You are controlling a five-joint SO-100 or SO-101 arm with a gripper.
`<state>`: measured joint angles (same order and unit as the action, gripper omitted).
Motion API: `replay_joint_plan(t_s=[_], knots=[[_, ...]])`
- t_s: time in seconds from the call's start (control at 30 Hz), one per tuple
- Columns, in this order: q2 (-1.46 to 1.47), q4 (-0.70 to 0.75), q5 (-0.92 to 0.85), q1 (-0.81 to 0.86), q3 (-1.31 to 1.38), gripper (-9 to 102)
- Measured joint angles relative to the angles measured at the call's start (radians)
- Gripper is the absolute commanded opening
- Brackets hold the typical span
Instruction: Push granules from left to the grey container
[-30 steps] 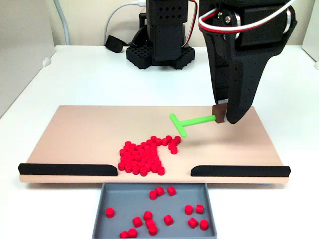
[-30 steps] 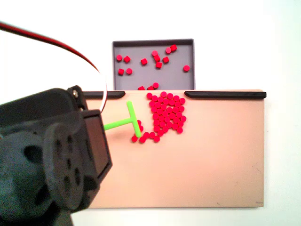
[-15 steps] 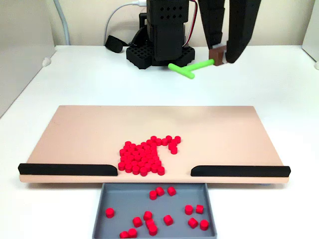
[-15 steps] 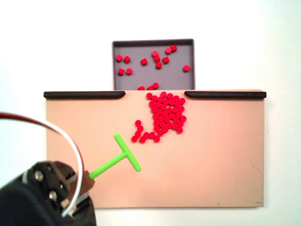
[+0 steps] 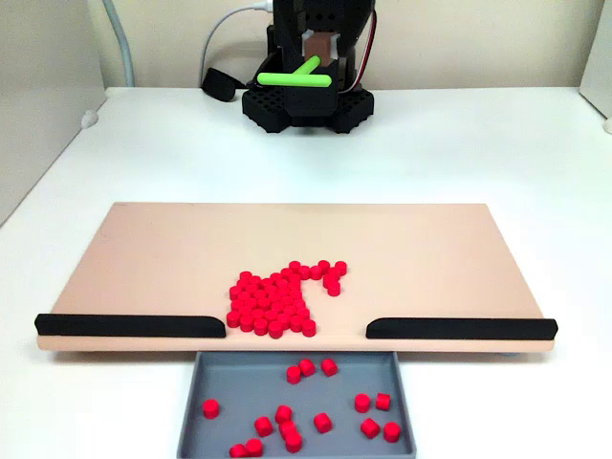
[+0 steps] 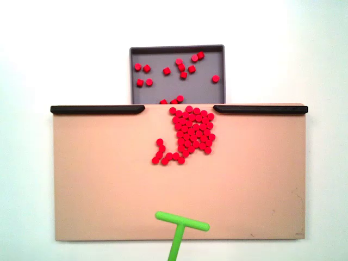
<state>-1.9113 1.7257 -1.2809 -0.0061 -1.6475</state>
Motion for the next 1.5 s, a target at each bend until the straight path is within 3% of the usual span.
replay_joint_plan(t_s=[0.33, 1.5], knots=[[0.000, -0.017, -0.183, 0.037, -0.017, 0], [0.060, -0.058, -0.264, 0.078, -0.017, 0]])
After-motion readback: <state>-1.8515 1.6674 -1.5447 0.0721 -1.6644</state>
